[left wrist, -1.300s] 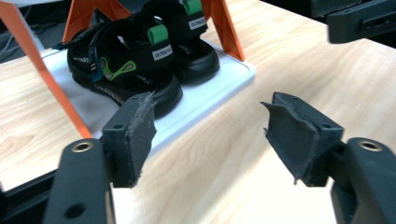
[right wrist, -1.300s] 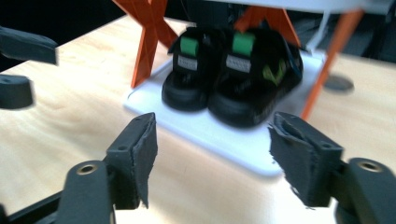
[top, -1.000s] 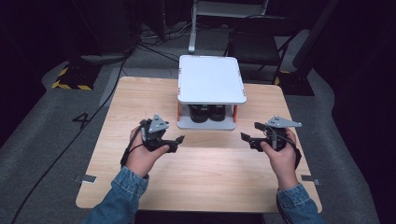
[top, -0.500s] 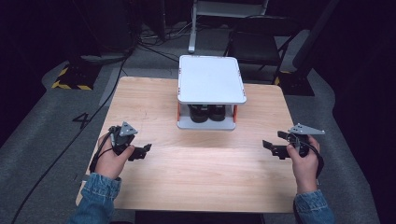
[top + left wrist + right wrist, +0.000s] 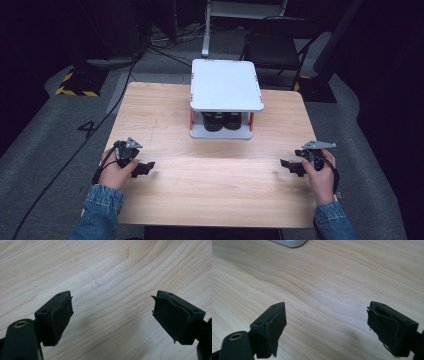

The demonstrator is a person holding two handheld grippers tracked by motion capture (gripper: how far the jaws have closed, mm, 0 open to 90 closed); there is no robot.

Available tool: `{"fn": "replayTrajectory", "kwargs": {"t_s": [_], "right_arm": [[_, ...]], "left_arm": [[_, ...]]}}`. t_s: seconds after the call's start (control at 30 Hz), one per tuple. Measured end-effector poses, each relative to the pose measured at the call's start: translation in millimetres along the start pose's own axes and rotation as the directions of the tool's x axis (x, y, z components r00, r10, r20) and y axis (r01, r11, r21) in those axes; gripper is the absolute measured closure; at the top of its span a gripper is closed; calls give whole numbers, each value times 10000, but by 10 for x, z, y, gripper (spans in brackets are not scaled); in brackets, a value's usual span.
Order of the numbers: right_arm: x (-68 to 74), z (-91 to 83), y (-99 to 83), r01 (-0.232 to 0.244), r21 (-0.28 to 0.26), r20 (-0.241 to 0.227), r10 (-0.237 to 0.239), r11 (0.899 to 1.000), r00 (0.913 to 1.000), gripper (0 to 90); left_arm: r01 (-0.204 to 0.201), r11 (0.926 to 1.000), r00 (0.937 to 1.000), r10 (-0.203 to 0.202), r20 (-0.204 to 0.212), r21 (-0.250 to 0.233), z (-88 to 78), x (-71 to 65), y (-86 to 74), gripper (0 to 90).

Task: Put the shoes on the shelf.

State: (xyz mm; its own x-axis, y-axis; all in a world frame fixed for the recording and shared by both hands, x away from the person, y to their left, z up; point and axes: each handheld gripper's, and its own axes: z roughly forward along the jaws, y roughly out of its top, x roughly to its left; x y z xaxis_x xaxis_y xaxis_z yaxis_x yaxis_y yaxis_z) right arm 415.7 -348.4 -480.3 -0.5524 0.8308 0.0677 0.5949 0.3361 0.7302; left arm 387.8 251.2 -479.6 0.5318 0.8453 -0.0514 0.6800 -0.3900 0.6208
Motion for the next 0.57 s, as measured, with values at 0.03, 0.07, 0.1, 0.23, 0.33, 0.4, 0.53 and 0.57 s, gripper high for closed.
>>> {"fn": "replayTrajectory", "kwargs": {"t_s": [0.03,0.07,0.1,0.23,0.33,0.4,0.53,0.57], "right_arm": [[5,23,-11,1,-9,21,-1,10000,10000,160],[11,50,-21,52,-33,35,-52,10000,10000,158],[19,75,-31,105,-59,44,-105,9999,9999,157],[39,150,-63,272,-75,404,-268,9996,9988,157],[52,208,-103,-136,198,932,117,9997,9956,140],[64,269,-93,-229,72,1311,217,9997,9911,47],[58,312,-66,-171,280,1244,135,9995,9921,0],[54,313,-64,-153,282,1231,117,9995,9923,0]], "left_arm": [[12,10000,10000,-12,36,-51,27,12,-8,163],[134,9999,9999,-134,33,-96,56,12,-19,163],[71,9999,10000,-71,-14,-129,85,23,-27,163],[147,9998,9985,-155,-523,-163,197,30,-41,149],[8,9984,9991,-32,-425,-559,241,50,-53,118],[64,9969,9990,-97,-425,-781,272,57,-68,69],[250,9977,9977,-288,-607,-637,286,72,-58,1],[265,9977,9978,-302,-590,-628,285,70,-59,1]]}}
